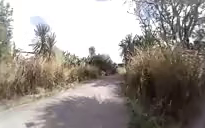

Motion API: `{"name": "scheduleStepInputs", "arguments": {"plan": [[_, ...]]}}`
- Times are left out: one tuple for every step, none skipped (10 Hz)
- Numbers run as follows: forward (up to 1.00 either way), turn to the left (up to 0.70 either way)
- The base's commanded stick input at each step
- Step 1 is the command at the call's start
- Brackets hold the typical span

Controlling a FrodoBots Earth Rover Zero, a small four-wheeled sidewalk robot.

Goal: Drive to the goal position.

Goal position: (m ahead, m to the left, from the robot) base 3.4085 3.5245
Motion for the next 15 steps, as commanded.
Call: {"name": "scheduleStepInputs", "arguments": {"plan": [[0.30,0.00],[1.00,0.00],[1.00,0.00],[1.00,0.00],[1.00,0.00],[1.00,0.00],[1.00,0.00],[1.00,0.00],[1.00,0.00],[1.00,0.00],[1.00,-0.12],[1.00,-0.39],[1.00,-0.11],[1.00,0.00],[1.00,0.00]]}}
